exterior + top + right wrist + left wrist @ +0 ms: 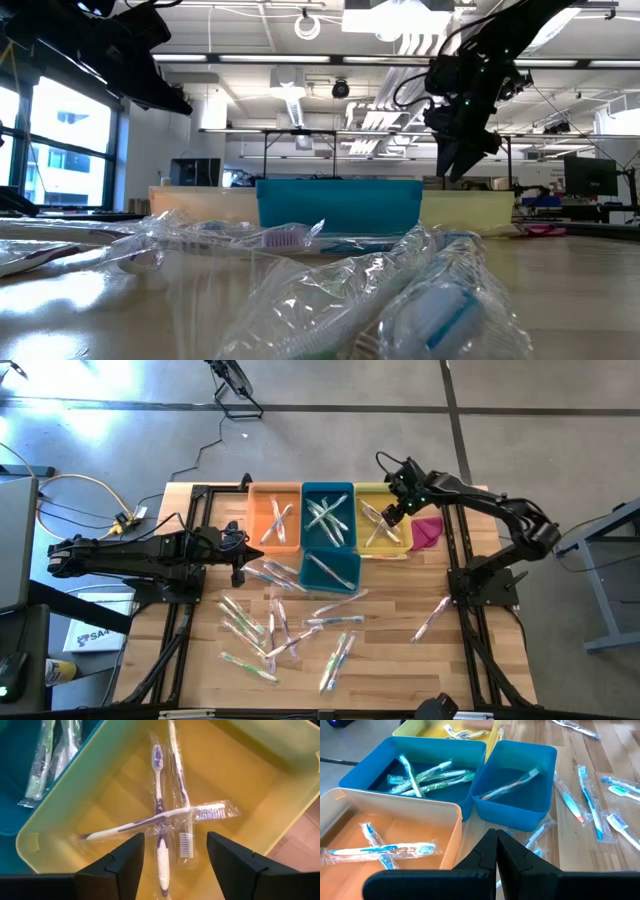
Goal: Pick & Place Toothbrushes
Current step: Put the violet toothbrush into the yellow bin
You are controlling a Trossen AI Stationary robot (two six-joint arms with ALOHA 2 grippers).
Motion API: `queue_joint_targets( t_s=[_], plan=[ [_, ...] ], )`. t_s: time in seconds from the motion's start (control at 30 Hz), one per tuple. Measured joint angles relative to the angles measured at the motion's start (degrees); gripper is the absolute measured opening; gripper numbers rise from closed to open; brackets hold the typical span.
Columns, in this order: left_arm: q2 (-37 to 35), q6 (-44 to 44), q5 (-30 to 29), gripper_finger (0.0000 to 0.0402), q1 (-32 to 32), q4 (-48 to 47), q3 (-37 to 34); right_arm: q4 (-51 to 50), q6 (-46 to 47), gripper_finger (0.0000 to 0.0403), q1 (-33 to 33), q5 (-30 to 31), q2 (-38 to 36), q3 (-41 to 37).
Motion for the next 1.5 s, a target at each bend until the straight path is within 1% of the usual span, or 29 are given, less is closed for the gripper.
queue_joint_targets(
  t_s=[0.1,0.3,0.4,0.57,0.67,0.73,0.87,1.07,1.23,1.33,1.5],
  plan=[
    [-0.01,0.00,0.00,0.0000,0.00,0.00,0.00,0.00,-0.10,0.0185,0.00,-0.68,-1.10,0.02],
    [-0.02,0.00,-0.44,0.0000,0.00,0.15,0.00,-0.02,-2.32,0.0129,0.00,-8.25,-3.34,0.02],
    [-0.02,0.00,-0.50,0.0000,0.00,0.24,0.00,-0.01,-4.68,0.0093,0.02,-10.63,-4.54,0.02],
    [-0.02,0.00,-0.94,0.0000,0.00,0.24,0.00,0.49,-6.47,0.0043,0.02,-10.75,-5.56,0.02],
    [-0.02,-0.02,-1.65,0.0000,0.00,0.22,0.00,1.36,-6.95,0.0022,0.02,-10.78,-5.59,0.02],
    [-0.02,-0.03,-2.11,0.0000,0.00,0.23,0.00,1.70,-8.92,0.0010,0.02,-11.03,-5.59,0.02],
    [-0.02,-0.03,-2.54,0.0000,0.00,0.24,0.00,4.62,-12.37,0.0005,0.02,-13.65,-5.59,0.02],
    [-0.02,-0.66,-2.69,0.0000,0.00,0.23,0.00,10.88,-12.39,0.0004,0.02,-18.44,-5.59,0.04],
    [-0.02,-1.56,-3.04,0.0000,0.00,0.24,0.00,17.46,-12.00,0.0004,0.82,-21.15,-5.58,0.02],
    [-0.02,-3.19,-5.93,0.0000,0.00,0.24,0.00,20.99,-11.96,0.0004,2.99,-21.40,-5.59,0.02],
    [-0.02,-9.92,-11.45,0.0000,0.00,0.27,0.00,26.46,-12.07,0.0004,6.39,-21.22,-5.59,0.03]
  ],
)
